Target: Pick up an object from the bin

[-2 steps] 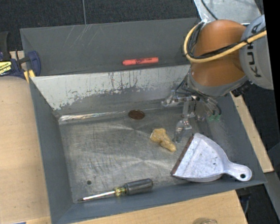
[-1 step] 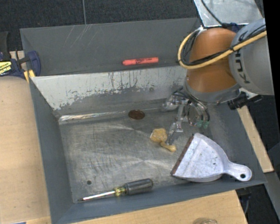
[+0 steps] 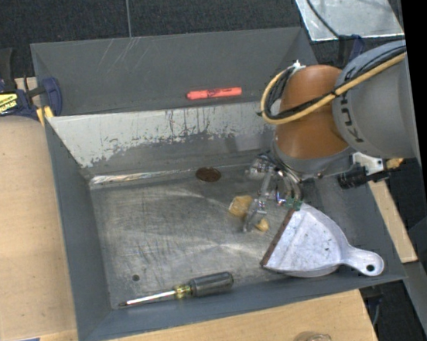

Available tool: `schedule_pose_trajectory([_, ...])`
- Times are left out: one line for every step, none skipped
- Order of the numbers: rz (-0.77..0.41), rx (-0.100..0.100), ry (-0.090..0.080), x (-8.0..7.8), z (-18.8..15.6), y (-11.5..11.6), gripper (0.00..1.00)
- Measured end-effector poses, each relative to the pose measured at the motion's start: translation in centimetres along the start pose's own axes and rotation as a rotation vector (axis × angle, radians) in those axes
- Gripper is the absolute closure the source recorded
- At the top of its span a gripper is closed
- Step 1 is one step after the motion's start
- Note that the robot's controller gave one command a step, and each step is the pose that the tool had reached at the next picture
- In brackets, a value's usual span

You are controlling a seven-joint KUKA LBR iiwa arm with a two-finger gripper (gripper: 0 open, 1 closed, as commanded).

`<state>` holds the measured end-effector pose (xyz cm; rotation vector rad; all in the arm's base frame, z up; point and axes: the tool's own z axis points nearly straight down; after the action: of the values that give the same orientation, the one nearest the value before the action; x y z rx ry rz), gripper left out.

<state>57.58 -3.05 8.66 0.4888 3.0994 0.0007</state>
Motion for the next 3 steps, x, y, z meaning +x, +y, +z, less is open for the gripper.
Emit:
schedule_pose_trajectory([-0.161, -0.002, -0.014, -0.51, 1.06, -0.35, 1.00])
schedule_pose_trajectory([-0.160, -0.002, -0.014, -0.51, 1.06, -0.35, 1.00])
schedule_pose_trajectory([-0.160, -0.001, -0.009, -0.38, 0.80, -0.38, 1.00])
